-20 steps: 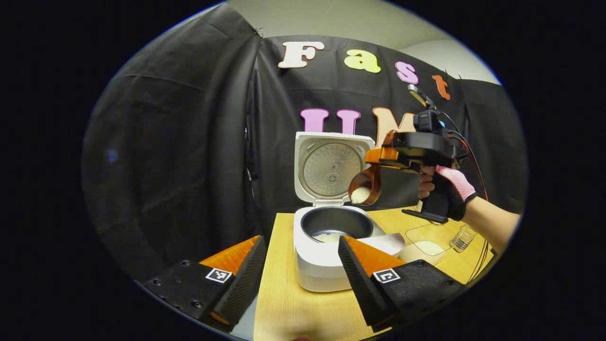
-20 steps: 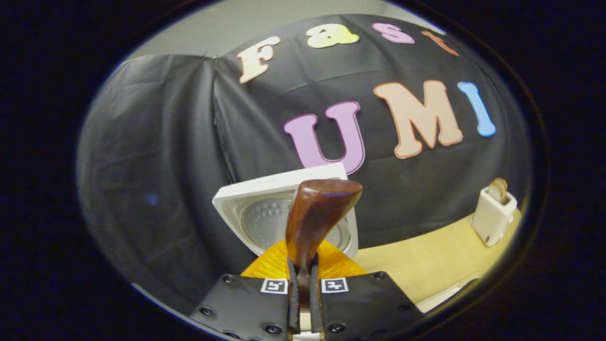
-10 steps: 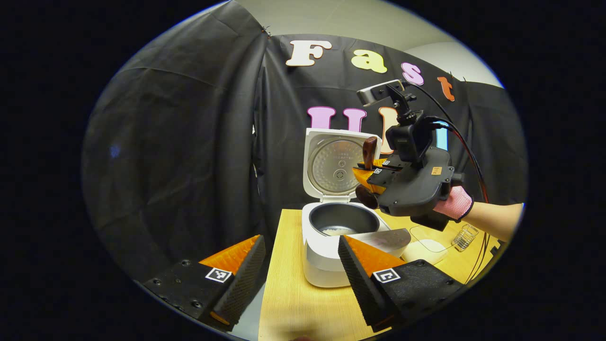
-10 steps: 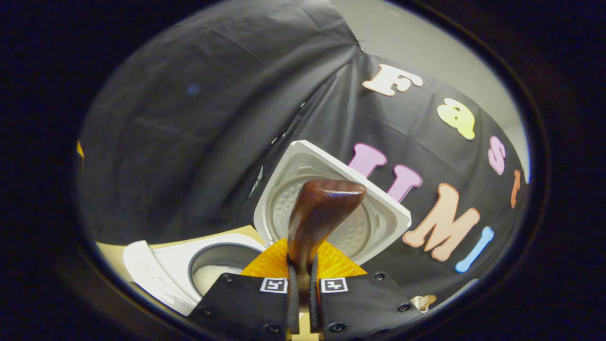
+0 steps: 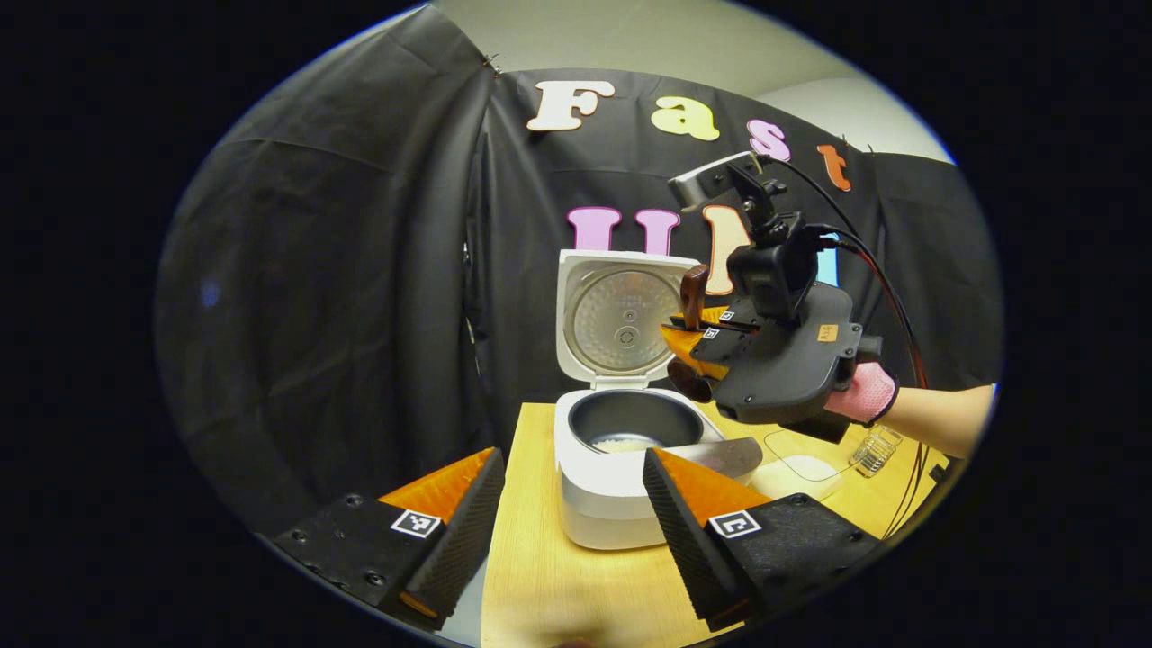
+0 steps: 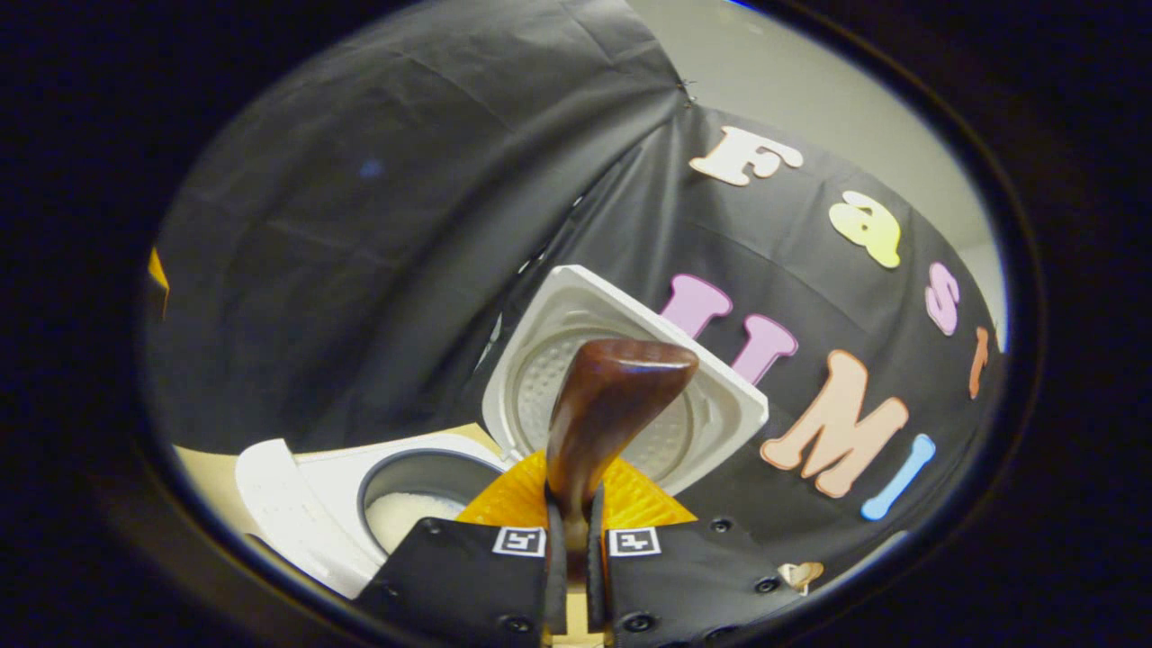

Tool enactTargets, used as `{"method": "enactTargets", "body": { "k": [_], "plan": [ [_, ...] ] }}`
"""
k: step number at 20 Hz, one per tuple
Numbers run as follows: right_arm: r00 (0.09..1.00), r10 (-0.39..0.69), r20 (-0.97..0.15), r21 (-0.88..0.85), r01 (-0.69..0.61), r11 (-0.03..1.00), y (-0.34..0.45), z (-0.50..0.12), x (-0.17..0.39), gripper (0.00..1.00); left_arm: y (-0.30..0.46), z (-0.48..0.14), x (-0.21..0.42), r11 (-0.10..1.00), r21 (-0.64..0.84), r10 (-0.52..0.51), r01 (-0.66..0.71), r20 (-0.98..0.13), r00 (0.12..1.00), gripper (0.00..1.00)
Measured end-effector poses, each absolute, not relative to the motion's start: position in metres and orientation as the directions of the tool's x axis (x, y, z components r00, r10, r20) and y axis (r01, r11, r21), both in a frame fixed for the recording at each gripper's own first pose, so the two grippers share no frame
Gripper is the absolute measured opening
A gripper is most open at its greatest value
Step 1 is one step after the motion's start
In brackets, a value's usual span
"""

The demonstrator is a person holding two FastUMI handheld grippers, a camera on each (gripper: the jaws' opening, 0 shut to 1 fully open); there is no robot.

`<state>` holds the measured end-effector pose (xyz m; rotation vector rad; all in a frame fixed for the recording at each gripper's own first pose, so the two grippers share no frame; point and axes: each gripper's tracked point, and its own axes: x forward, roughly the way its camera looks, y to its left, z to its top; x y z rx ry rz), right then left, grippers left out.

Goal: Close the left gripper, press the button to open the rice cooker; take a wooden spoon from the chopstick holder with the right hand, scoop a spoonful of rice and pour it into the rice cooker, then put the wooden spoon back into the chopstick holder.

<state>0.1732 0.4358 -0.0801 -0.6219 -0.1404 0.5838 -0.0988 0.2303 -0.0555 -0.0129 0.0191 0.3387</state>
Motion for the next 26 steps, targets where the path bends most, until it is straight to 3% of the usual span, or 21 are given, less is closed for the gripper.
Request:
{"method": "enactTargets", "body": {
  "k": [5,7,12,17,26],
  "plan": [
    [0.878,0.476,-0.052,-0.424,-0.451,0.785,0.341,-0.045,0.188,0.10,0.204,-0.049,-0.081,0.959,0.005,0.284,-0.284,-0.008,0.959,0.92],
    [0.915,0.401,-0.052,-0.385,-0.389,0.837,0.270,-0.024,0.194,0.11,0.187,-0.047,-0.067,0.966,0.008,0.257,-0.257,-0.005,0.966,0.92],
    [0.951,0.298,-0.080,-0.333,-0.307,0.892,0.151,-0.008,0.197,0.11,0.163,-0.043,-0.048,0.971,-0.007,0.237,-0.237,-0.005,0.971,0.92],
    [0.969,0.226,-0.100,-0.256,-0.245,0.935,0.052,-0.006,0.211,0.12,0.144,-0.036,-0.036,0.962,0.030,0.273,-0.272,-0.004,0.962,0.91],
    [0.969,0.182,-0.167,-0.159,-0.208,0.965,-0.063,-0.066,0.224,0.10,0.115,-0.038,-0.022,0.923,0.017,0.385,-0.385,-0.010,0.923,0.92]
  ]
}}
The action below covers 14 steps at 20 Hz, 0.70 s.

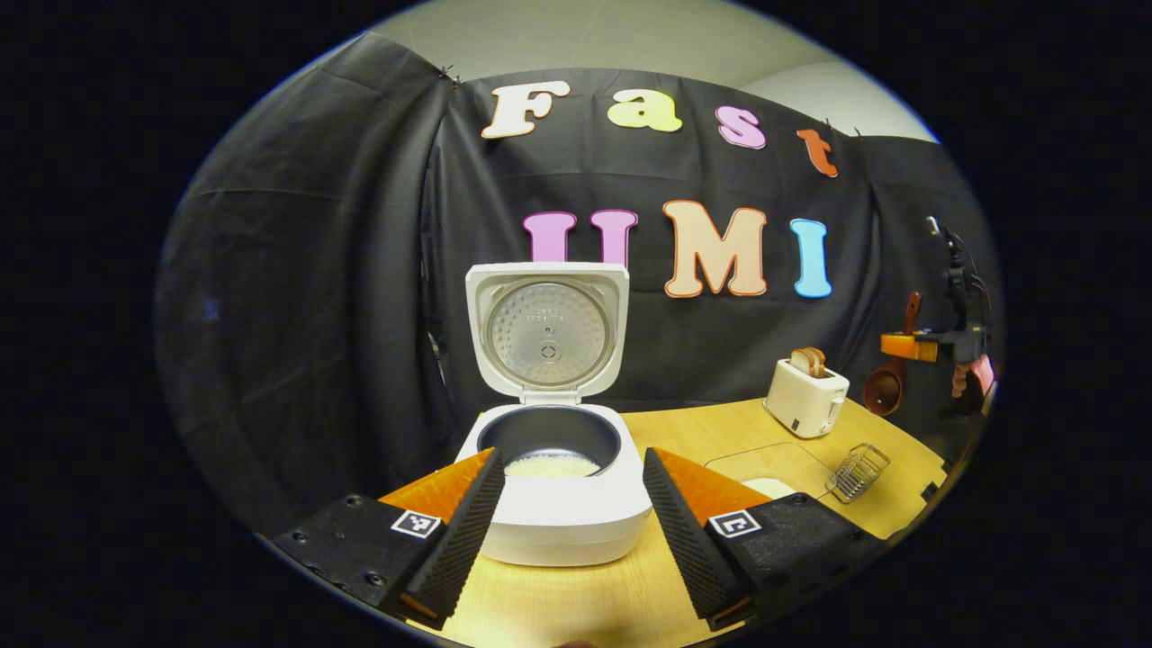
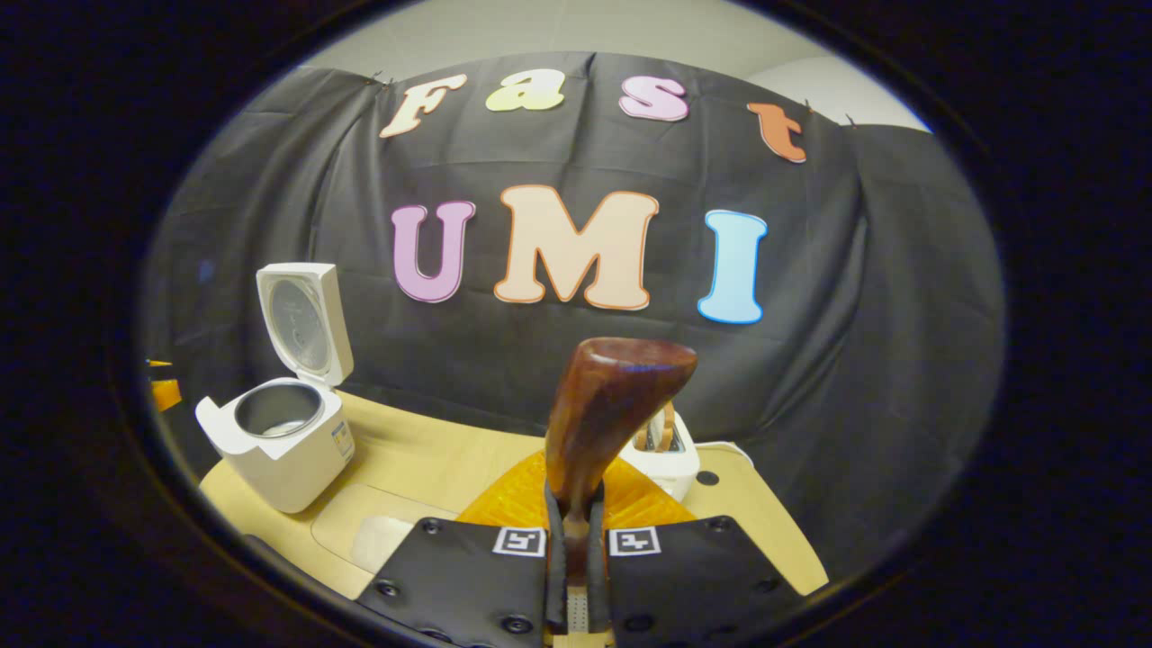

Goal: Close the left gripper, press the button to open the rice cooker; take a wooden spoon from the chopstick holder with the right hand, scoop a spoonful of rice and pour it into the rice cooker, then put the wooden spoon back into the chopstick holder.

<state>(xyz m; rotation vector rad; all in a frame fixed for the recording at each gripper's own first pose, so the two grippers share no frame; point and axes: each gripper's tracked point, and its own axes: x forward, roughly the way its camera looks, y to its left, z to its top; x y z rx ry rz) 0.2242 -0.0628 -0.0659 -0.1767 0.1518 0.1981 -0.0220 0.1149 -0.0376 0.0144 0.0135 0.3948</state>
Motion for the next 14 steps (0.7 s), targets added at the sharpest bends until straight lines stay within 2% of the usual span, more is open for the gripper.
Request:
{"method": "enactTargets", "body": {
  "k": [7,14],
  "plan": [
    [0.961,0.159,-0.227,-0.098,-0.185,0.978,-0.104,-0.140,0.230,0.13,0.098,-0.033,-0.026,0.887,0.048,0.460,-0.459,-0.002,0.888,0.92],
    [0.935,0.181,-0.306,-0.072,-0.212,0.975,-0.116,-0.192,0.231,0.12,0.066,-0.028,-0.032,0.883,-0.008,0.469,-0.469,0.011,0.883,0.92]
  ]
}}
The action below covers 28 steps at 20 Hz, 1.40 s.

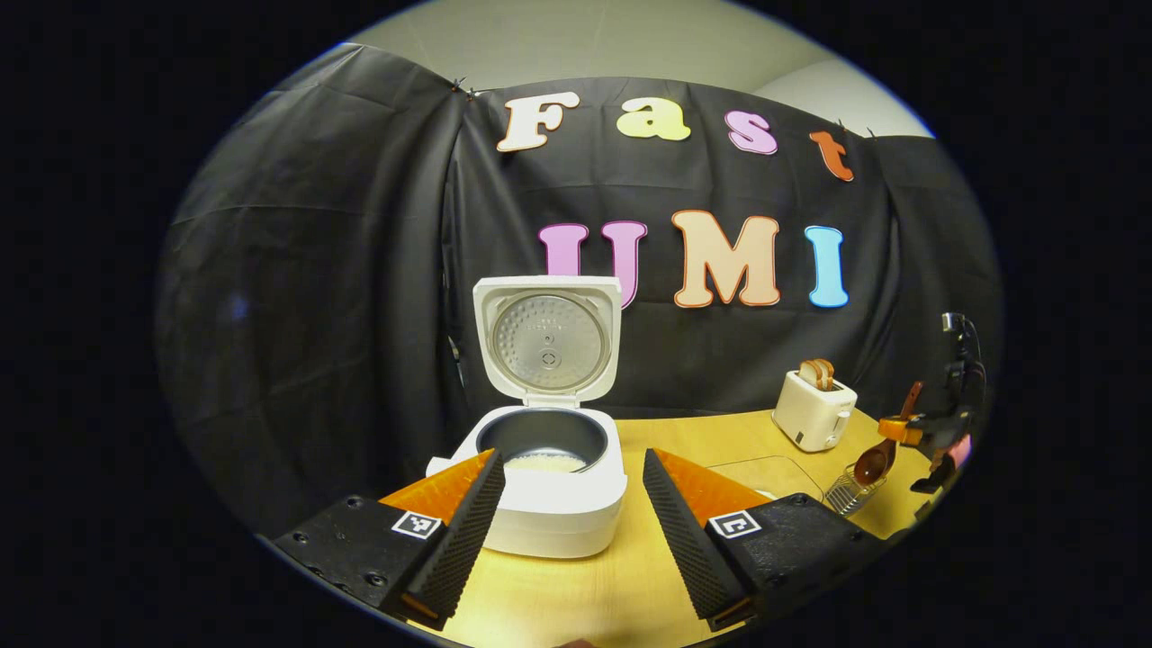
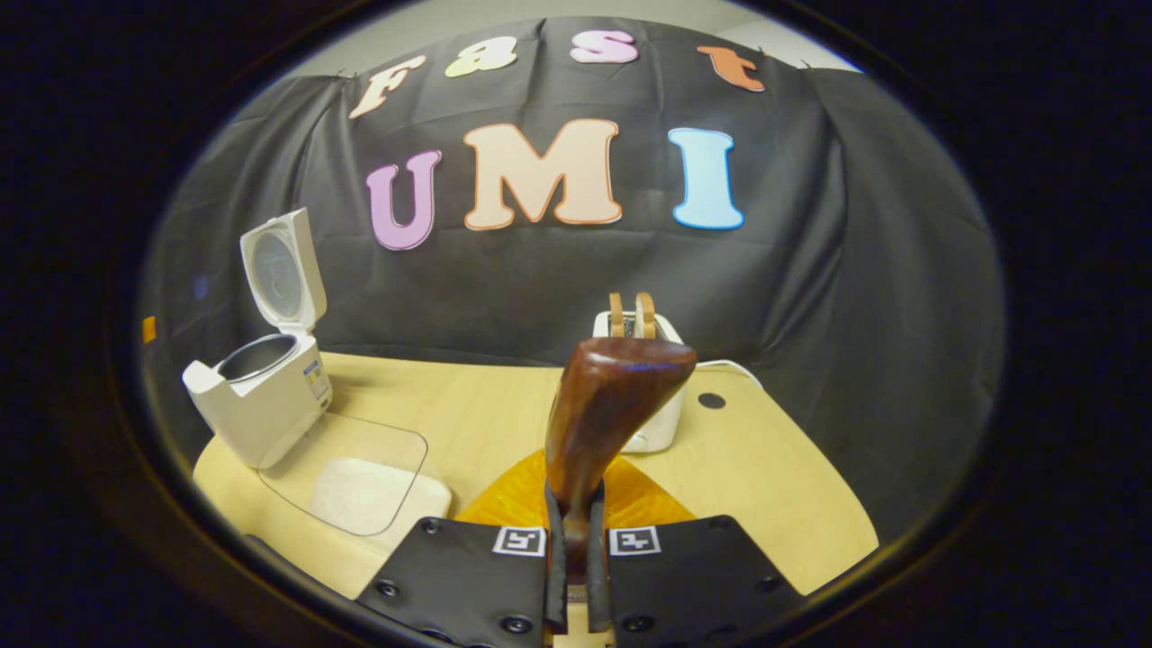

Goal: Close the left gripper, press the button to open the rice cooker; take a wooden spoon from the chopstick holder with the right hand, scoop a spoonful of rice and pour it into the rice cooker, then put the wooden spoon back into the chopstick holder.

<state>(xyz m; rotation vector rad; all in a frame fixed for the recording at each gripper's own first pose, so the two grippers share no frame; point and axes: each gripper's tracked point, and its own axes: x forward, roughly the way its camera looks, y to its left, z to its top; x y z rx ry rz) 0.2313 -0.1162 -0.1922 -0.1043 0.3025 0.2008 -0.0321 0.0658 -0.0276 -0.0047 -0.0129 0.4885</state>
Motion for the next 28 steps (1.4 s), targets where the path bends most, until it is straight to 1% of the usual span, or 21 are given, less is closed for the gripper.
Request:
{"method": "enactTargets", "body": {
  "k": [2,4,6,9,12,13,14,16,17,18,24,25,26,28],
  "plan": [
    [0.921,0.184,-0.344,-0.056,-0.216,0.975,-0.117,-0.210,0.230,0.12,0.060,-0.026,-0.035,0.883,-0.030,0.469,-0.468,0.012,0.883,0.92],
    [0.917,0.194,-0.347,-0.040,-0.221,0.974,-0.116,-0.217,0.230,0.13,0.055,-0.025,-0.038,0.882,-0.048,0.469,-0.468,0.010,0.883,0.92],
    [0.912,0.203,-0.355,-0.037,-0.231,0.972,-0.114,-0.226,0.232,0.12,0.051,-0.025,-0.041,0.880,-0.041,0.473,-0.473,0.005,0.881,0.92],
    [0.908,0.208,-0.364,-0.030,-0.234,0.972,-0.116,-0.238,0.230,0.15,0.046,-0.023,-0.041,0.881,-0.015,0.474,-0.474,0.005,0.881,0.92],
    [0.904,0.204,-0.375,-0.039,-0.235,0.971,-0.114,-0.245,0.233,0.17,0.035,-0.021,-0.039,0.889,-0.005,0.458,-0.458,0.007,0.889,0.92],
    [0.902,0.216,-0.374,-0.037,-0.247,0.968,-0.112,-0.247,0.230,0.17,0.032,-0.021,-0.038,0.892,-0.001,0.452,-0.452,0.006,0.892,0.91],
    [0.903,0.228,-0.364,-0.028,-0.256,0.966,-0.109,-0.246,0.229,0.20,0.030,-0.019,-0.038,0.894,0.001,0.448,-0.448,0.007,0.894,0.91],
    [0.903,0.243,-0.355,-0.011,-0.263,0.965,-0.112,-0.239,0.225,0.19,0.026,-0.018,-0.036,0.898,0.002,0.440,-0.440,0.010,0.898,0.91],
    [0.902,0.244,-0.355,-0.006,-0.263,0.965,-0.113,-0.238,0.224,0.21,0.024,-0.017,-0.036,0.900,0.001,0.436,-0.437,0.011,0.900,0.91],
    [0.899,0.253,-0.357,0.002,-0.270,0.963,-0.112,-0.234,0.220,0.24,0.022,-0.015,-0.036,0.901,0.001,0.434,-0.434,0.014,0.901,0.92],
    [0.923,0.227,-0.311,-0.051,-0.254,0.966,-0.127,-0.208,0.216,0.96,0.021,-0.008,-0.034,0.913,-0.037,0.408,-0.407,0.034,0.912,0.91],
    [0.929,0.215,-0.302,-0.061,-0.244,0.968,-0.133,-0.205,0.217,0.96,0.022,-0.007,-0.032,0.913,-0.040,0.406,-0.405,0.035,0.913,0.91],
    [0.935,0.203,-0.290,-0.069,-0.231,0.970,-0.137,-0.199,0.217,0.93,0.024,-0.006,-0.032,0.914,-0.037,0.406,-0.405,0.036,0.913,0.92],
    [0.949,0.179,-0.258,-0.077,-0.205,0.976,-0.146,-0.183,0.215,0.93,0.029,-0.004,-0.031,0.915,-0.030,0.404,-0.403,0.040,0.914,0.92]
  ]
}}
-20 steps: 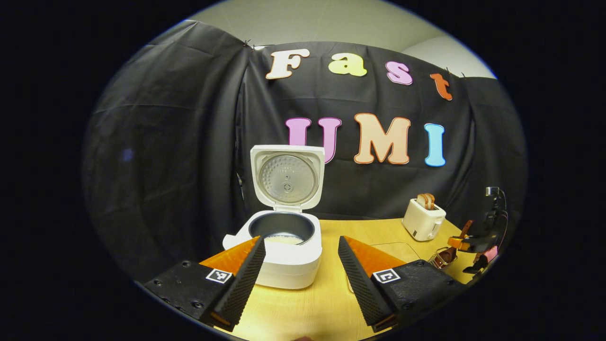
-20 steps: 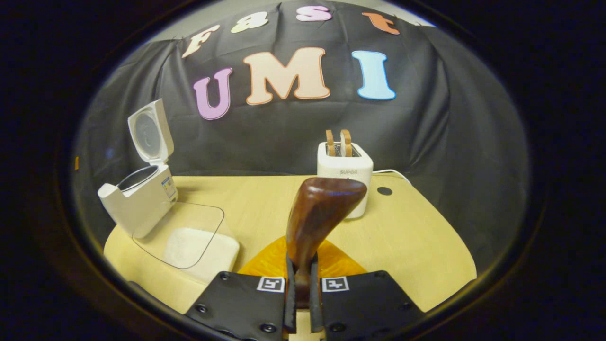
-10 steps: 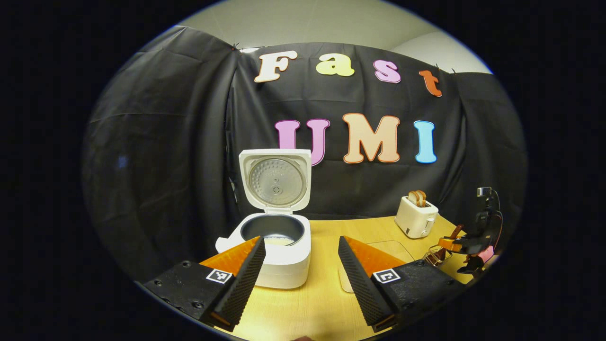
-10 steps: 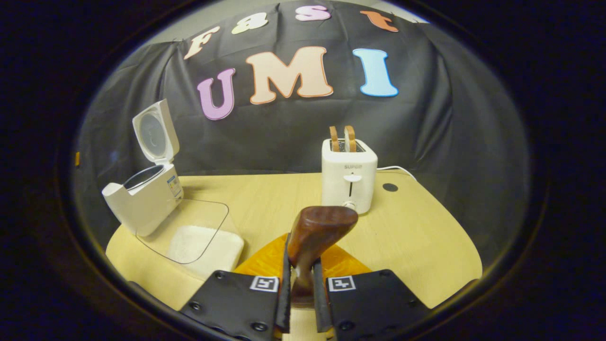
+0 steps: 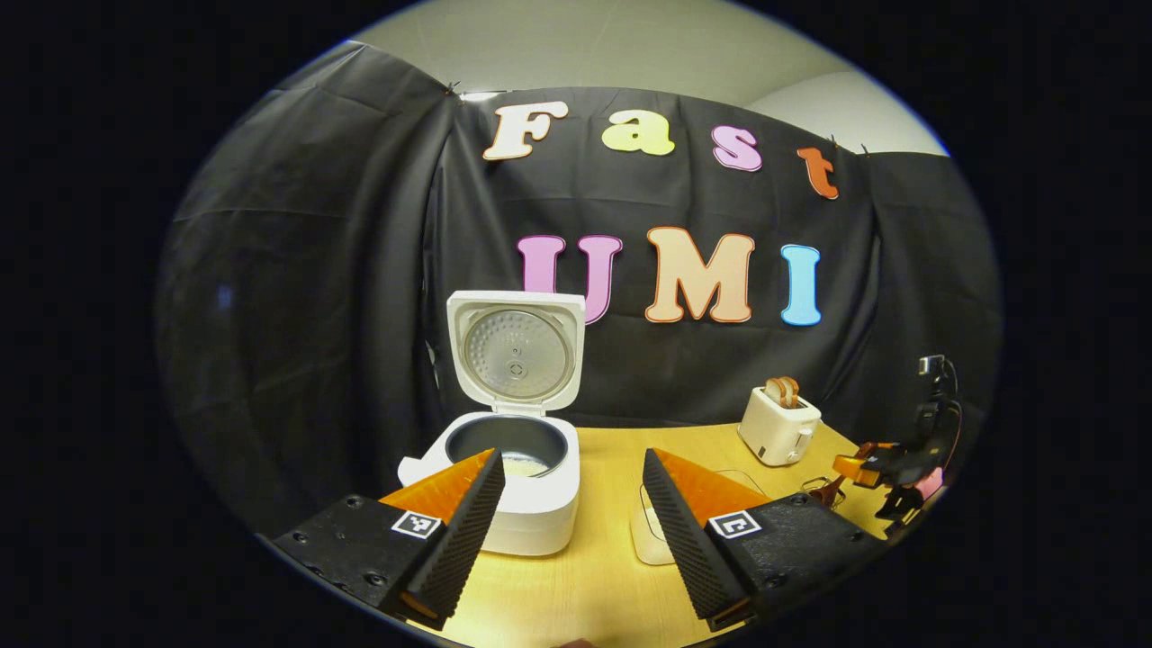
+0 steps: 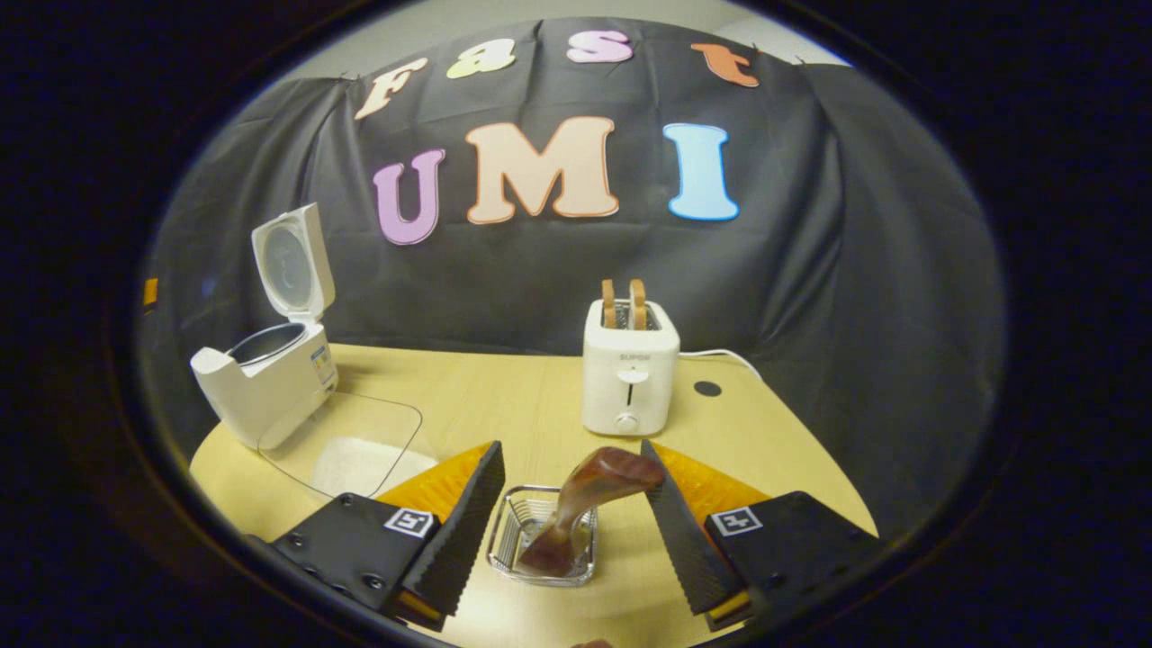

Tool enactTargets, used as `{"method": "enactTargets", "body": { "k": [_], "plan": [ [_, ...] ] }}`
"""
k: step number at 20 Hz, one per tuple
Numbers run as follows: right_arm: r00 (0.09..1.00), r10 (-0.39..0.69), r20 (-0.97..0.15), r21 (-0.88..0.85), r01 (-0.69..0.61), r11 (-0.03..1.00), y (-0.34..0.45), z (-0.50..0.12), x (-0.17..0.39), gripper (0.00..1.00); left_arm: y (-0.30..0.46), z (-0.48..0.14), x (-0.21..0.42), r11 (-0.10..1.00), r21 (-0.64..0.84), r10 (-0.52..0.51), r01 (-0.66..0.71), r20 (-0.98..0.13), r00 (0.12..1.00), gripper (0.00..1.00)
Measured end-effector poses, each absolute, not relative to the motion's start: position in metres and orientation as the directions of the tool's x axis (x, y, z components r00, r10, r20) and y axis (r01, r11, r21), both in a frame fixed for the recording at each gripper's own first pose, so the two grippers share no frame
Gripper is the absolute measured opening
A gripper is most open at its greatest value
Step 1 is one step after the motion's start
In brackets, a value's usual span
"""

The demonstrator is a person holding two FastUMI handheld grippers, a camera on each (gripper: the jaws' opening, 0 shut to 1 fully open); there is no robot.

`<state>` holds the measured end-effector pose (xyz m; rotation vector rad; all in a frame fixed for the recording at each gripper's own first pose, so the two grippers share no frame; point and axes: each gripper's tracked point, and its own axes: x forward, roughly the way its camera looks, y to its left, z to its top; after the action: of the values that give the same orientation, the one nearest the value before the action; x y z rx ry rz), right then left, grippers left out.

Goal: Close the left gripper, press the button to open the rice cooker; take a wooden spoon from the chopstick holder with the right hand, scoop a spoonful of rice and pour it into the rice cooker, then put the wooden spoon back into the chopstick holder.

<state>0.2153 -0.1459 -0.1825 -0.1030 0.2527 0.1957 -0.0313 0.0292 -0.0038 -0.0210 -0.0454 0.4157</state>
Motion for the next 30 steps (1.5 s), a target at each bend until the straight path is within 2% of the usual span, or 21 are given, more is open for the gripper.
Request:
{"method": "enactTargets", "body": {
  "k": [9,12,15,17,28,29,30],
  "plan": [
    [0.988,0.108,-0.114,-0.068,-0.116,0.991,-0.147,-0.092,0.183,0.94,0.082,0.021,-0.013,0.925,-0.043,0.380,-0.378,0.061,0.923,0.91],
    [0.990,0.090,-0.111,-0.044,-0.096,0.994,-0.135,-0.088,0.163,0.97,0.121,0.037,0.003,0.907,-0.002,0.420,-0.420,0.055,0.906,0.92],
    [0.990,0.072,-0.124,-0.020,-0.075,0.997,-0.118,-0.092,0.142,0.92,0.144,0.060,0.030,0.919,-0.019,0.394,-0.394,0.062,0.917,0.92],
    [0.989,0.064,-0.136,-0.013,-0.067,0.998,-0.107,-0.096,0.126,0.97,0.163,0.075,0.050,0.924,-0.034,0.383,-0.382,0.074,0.921,0.92],
    [0.992,-0.010,-0.128,0.051,0.017,0.999,-0.059,-0.095,0.074,0.93,0.227,0.173,0.153,0.934,0.029,0.346,-0.355,0.168,0.923,0.90],
    [0.991,-0.015,-0.133,0.053,0.022,0.998,-0.055,-0.095,0.074,0.93,0.234,0.181,0.162,0.933,0.036,0.346,-0.357,0.172,0.922,0.90],
    [0.991,-0.018,-0.136,0.049,0.025,0.999,-0.052,-0.095,0.073,0.97,0.238,0.185,0.172,0.937,0.038,0.337,-0.347,0.165,0.927,0.90]
  ]
}}
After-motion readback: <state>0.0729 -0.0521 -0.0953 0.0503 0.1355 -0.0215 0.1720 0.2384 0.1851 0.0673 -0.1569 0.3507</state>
